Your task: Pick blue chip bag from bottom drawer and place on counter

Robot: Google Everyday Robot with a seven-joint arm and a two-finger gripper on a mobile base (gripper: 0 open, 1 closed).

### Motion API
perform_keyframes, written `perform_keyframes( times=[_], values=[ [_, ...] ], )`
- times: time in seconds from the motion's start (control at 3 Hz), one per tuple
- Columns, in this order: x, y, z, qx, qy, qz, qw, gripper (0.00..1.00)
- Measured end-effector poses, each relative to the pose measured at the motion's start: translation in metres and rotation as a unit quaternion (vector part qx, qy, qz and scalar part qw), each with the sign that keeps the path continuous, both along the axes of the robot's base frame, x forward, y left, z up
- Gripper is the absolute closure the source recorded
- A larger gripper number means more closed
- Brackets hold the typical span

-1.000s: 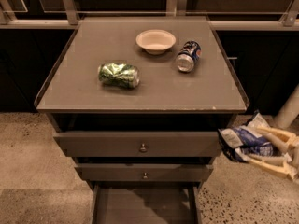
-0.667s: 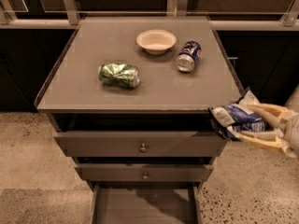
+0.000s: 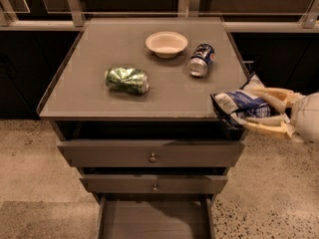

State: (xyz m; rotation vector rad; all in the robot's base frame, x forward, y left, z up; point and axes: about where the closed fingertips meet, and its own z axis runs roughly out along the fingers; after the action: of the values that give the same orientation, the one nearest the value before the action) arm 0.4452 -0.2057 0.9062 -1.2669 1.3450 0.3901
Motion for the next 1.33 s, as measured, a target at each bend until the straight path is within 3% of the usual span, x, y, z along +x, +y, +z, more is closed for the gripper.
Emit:
perform_keyframes(
  times=[0.67, 1.0, 1.33],
  values=[
    [0.067, 0.034, 0.034, -0.005, -0.043, 0.053, 0.9977, 1.0],
    [0.095, 0.055, 0.038, 0.004, -0.047, 0.078, 0.9959, 1.0],
    [0.106, 0.065, 0.021, 0.023, -0.027, 0.088, 0.9955, 1.0]
  ],
)
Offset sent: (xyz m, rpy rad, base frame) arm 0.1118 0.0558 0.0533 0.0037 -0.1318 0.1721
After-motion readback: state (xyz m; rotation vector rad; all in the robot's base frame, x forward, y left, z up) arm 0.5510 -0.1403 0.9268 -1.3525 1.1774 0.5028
